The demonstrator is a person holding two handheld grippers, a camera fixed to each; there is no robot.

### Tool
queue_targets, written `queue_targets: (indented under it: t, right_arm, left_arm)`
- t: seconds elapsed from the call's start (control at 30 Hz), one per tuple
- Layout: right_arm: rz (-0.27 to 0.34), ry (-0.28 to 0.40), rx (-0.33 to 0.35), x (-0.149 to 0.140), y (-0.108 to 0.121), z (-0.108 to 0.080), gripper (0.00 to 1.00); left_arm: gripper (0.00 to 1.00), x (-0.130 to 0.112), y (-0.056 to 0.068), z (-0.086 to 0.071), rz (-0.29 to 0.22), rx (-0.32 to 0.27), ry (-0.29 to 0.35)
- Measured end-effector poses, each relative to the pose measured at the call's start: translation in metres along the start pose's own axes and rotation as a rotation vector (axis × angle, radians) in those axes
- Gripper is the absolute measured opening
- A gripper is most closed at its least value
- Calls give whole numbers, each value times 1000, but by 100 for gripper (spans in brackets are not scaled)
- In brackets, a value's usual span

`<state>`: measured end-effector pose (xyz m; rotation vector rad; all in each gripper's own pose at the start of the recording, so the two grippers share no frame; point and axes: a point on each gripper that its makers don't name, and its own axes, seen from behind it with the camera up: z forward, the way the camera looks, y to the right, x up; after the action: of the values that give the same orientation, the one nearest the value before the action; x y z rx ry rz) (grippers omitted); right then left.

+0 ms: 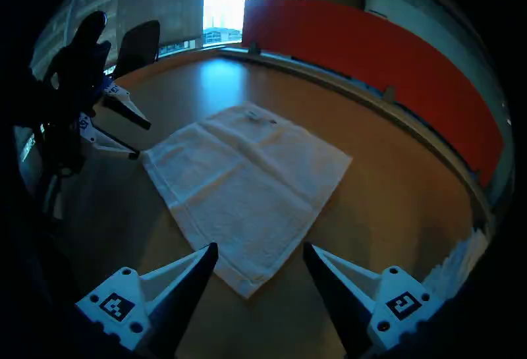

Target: Fold towel

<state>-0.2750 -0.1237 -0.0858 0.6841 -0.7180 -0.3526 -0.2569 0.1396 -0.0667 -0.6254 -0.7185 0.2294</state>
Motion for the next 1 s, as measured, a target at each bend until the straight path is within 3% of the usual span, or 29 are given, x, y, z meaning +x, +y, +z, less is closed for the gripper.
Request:
queue_targets:
  t: [0.57,0.77,1.0]
  right_arm:
    - [-4,-78,30,-33,-2,8,96]
    - [-10,-89,51,-38,-7,9,95]
    - [-16,-111,70,-45,-10,10,85]
  left_arm:
    - [95,-25,7,19,13,-35,-97]
    - [95,-26,9,22,35,-38,-103]
    - [92,-27,10,22,51,-40,-111]
